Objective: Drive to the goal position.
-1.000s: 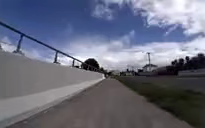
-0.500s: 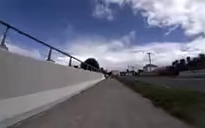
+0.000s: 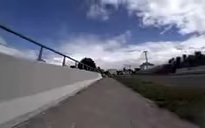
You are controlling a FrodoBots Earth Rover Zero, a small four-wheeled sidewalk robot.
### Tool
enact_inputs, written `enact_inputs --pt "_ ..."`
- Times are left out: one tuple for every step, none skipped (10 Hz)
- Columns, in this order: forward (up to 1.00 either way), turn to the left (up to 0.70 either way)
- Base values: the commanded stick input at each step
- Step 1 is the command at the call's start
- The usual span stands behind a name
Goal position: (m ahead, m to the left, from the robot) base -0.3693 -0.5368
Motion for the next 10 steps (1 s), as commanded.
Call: enact_inputs --pt "0.7 0.0" --pt "0.7 0.0" --pt "0.7 0.0" --pt "0.7 0.0" --pt "0.7 0.0" --pt "0.7 0.0" --pt "0.7 0.0" --pt "0.7 0.0" --pt "0.68 0.0" --pt "0.63 0.0"
